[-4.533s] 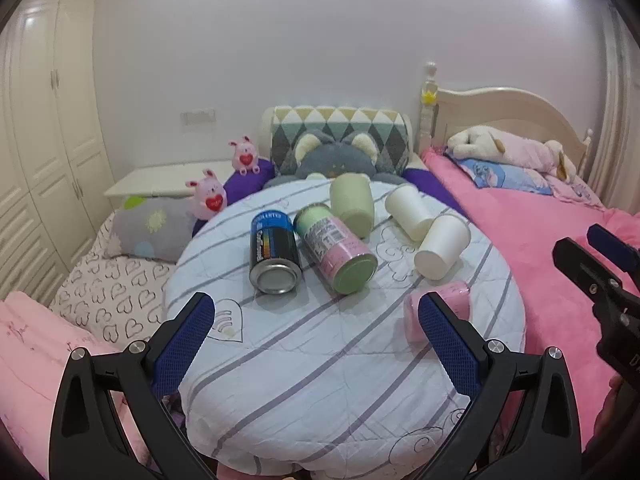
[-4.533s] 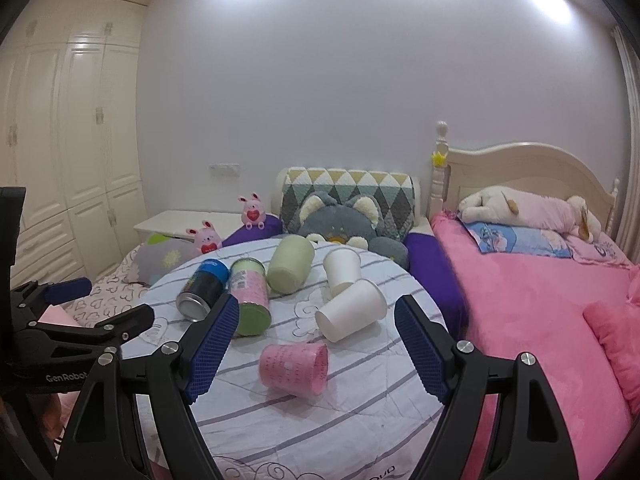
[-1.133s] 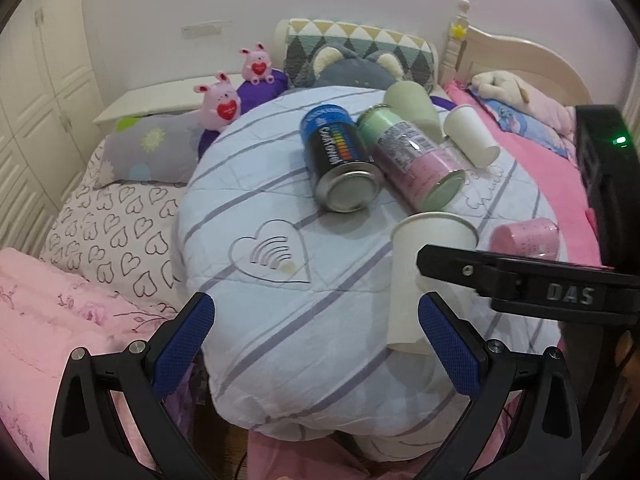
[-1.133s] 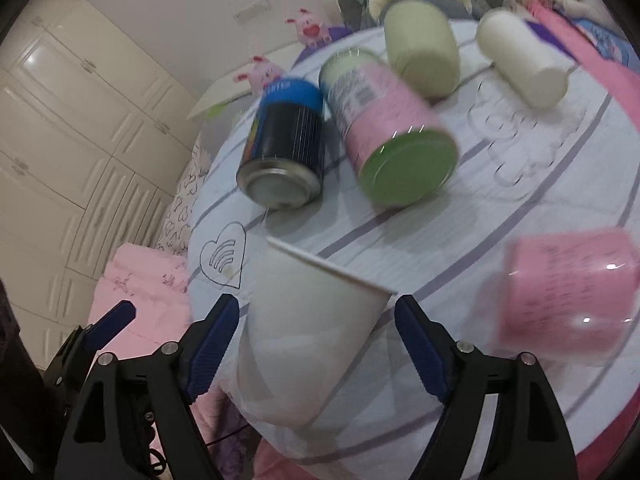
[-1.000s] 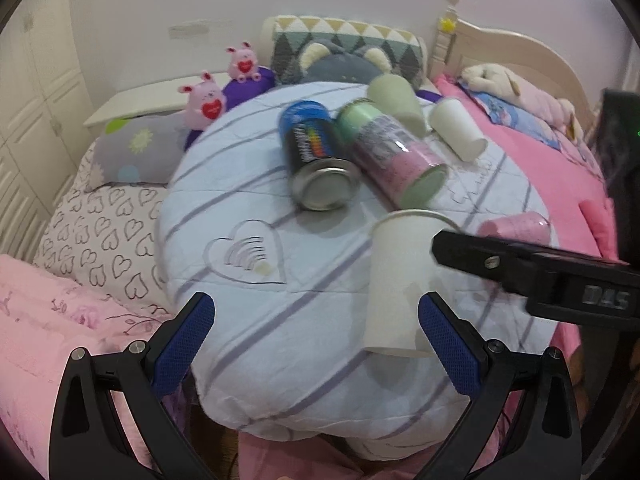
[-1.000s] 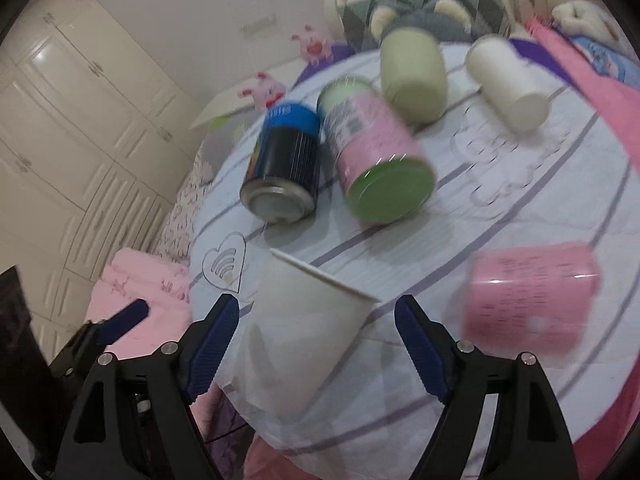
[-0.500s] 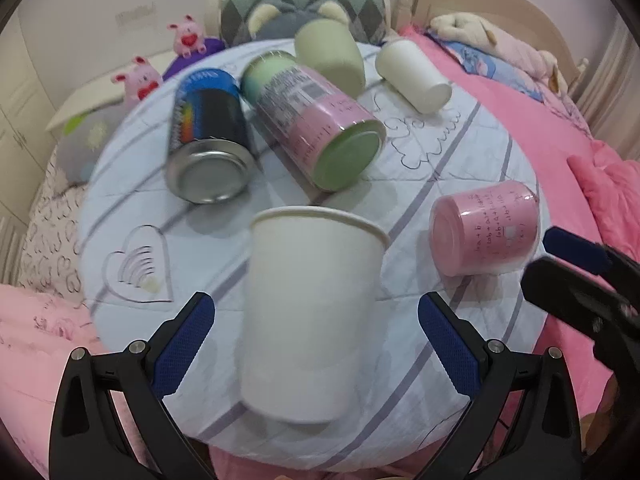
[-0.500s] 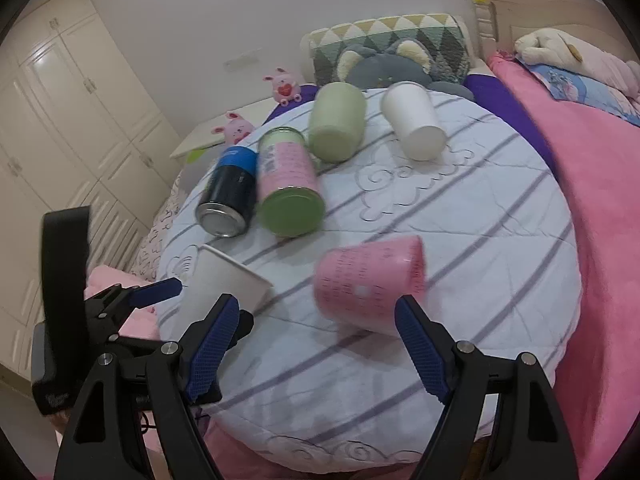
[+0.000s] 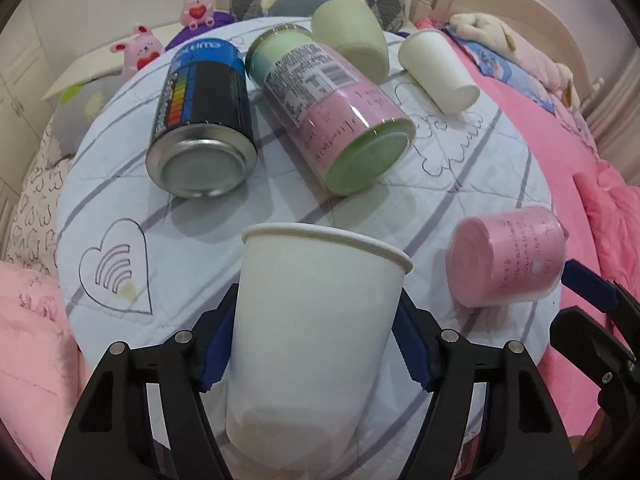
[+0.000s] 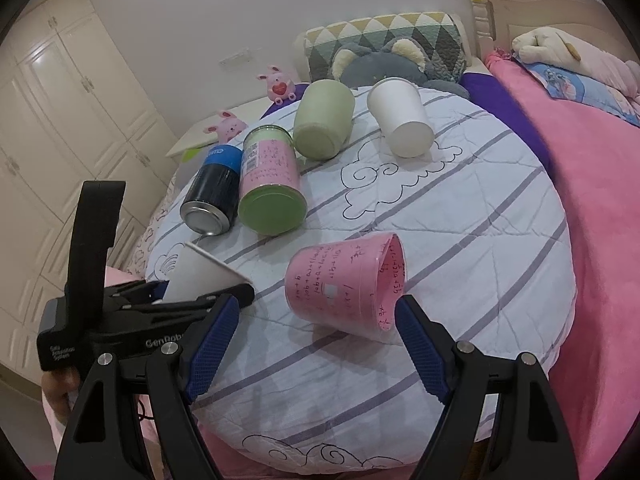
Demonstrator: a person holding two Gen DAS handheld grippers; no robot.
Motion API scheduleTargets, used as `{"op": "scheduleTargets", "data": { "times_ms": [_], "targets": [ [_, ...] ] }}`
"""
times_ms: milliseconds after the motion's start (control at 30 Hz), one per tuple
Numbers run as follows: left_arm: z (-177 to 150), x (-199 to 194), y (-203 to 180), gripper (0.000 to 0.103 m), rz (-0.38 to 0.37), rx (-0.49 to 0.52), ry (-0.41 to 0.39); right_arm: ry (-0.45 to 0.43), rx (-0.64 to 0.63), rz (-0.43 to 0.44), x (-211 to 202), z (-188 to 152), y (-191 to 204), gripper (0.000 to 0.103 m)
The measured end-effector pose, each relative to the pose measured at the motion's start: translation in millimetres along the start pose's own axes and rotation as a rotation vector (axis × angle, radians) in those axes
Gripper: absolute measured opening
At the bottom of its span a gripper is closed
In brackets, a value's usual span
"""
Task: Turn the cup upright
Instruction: 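Grasp the white cup with the left gripper while the right gripper releases it, then lower the white cup rim-up onto the bed cover with the left gripper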
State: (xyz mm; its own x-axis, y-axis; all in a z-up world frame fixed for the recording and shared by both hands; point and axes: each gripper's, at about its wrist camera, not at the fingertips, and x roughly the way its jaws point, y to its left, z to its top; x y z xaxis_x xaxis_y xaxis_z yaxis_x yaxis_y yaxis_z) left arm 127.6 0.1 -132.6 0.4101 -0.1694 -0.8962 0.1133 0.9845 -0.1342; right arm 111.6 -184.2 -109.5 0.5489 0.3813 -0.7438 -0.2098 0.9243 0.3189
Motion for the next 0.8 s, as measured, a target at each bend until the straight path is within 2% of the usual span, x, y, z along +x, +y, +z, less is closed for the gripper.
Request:
{"op": "scheduleTargets", "data": {
  "times_ms": [167, 333, 567, 800],
  "targets": [
    [-5.9, -26.4, 8.6, 0.071, -0.045, -0.013, -0.145, 0.001, -0.009, 0.006, 1.0, -1.7, 3.4, 0.082],
    [-13.7, -42.0, 23.0, 0.070, -0.039, -0.068, -0.253, 0.004, -0.039, 0.012, 4.1, -2.5, 16.0, 0.082],
    [-13.6, -48.2, 60.0, 0.068, -0.005, -0.162, -0.310, 0.003, -0.065, 0.027, 7.2, -2.3, 32.3, 0.082],
    [-6.5, -59.2, 78.9, 0.068, 0.025, -0.178, -0.349, -0.002, -0.108, 0.045, 15.9, 4.9, 57.1, 0.082]
  ]
}}
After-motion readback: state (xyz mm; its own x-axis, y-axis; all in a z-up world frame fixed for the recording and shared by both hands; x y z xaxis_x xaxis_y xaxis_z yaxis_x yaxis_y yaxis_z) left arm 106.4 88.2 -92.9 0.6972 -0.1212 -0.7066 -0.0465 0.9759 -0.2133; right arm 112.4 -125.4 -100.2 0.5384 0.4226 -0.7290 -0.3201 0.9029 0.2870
